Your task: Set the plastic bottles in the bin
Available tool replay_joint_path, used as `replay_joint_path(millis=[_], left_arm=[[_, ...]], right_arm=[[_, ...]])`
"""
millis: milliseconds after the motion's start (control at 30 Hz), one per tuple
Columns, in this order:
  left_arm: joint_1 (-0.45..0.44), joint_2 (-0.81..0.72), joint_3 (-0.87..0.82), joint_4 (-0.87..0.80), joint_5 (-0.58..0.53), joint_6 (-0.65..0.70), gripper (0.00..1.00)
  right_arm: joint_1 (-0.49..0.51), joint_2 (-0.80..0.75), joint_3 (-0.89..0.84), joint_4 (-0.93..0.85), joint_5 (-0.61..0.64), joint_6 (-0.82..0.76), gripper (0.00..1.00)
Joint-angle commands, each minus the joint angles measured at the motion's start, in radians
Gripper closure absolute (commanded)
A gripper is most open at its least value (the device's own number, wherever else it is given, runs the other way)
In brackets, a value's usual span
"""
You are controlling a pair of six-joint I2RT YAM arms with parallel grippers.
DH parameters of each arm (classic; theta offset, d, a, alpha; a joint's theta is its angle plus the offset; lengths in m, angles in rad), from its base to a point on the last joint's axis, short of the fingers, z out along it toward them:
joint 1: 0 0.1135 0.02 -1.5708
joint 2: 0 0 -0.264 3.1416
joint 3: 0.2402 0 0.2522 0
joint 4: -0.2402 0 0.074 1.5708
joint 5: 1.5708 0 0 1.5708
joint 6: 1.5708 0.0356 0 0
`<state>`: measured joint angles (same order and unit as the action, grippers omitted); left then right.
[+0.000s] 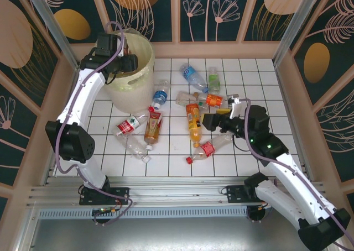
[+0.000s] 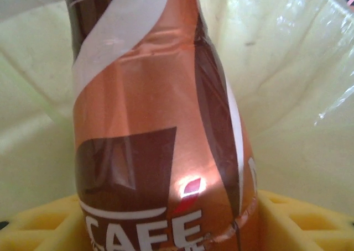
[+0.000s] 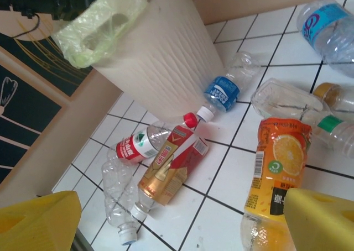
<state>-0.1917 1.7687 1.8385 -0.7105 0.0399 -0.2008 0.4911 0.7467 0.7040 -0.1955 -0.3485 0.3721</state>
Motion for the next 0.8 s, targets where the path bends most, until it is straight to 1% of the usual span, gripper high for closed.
replay_joint_path(millis=[0, 133, 167, 367, 467, 500, 633, 767], left_arm=[[0.003, 0.011, 0.028, -0.032, 0.000, 0.026, 0.33], [0.006, 0.009, 0.035, -0.034, -0.009, 0.029, 0.30], [0.005, 0.006, 0.039, -0.035, -0.009, 0.028, 0.27], [0.005, -0.026, 0.060, -0.034, -0.011, 0.023, 0.14], [0.005, -0.049, 0.055, -0.027, -0.009, 0.019, 0.10], [0.005, -0.091, 0.047, -0.018, -0.006, 0.018, 0.08], [0.005, -0.178, 0.007, 0.025, 0.007, 0.024, 0.01], [0.005, -0.294, -0.062, 0.078, 0.061, 0.032, 0.02]], right_arm=[[0.007, 0.025, -0.009, 0.002, 0.000, 0.013, 0.05], [0.007, 0.048, -0.011, -0.002, 0.062, 0.045, 0.05], [0.007, 0.059, -0.010, -0.006, 0.071, 0.049, 0.06], [0.008, 0.121, -0.013, -0.027, 0.088, 0.036, 0.18], [0.007, 0.149, -0.017, -0.034, 0.092, 0.022, 0.23], [0.009, 0.157, -0.019, -0.033, 0.091, 0.015, 0.24], [0.007, 0.200, -0.017, -0.039, 0.105, -0.001, 0.28], [0.009, 0.273, -0.006, -0.053, 0.106, -0.015, 0.28]])
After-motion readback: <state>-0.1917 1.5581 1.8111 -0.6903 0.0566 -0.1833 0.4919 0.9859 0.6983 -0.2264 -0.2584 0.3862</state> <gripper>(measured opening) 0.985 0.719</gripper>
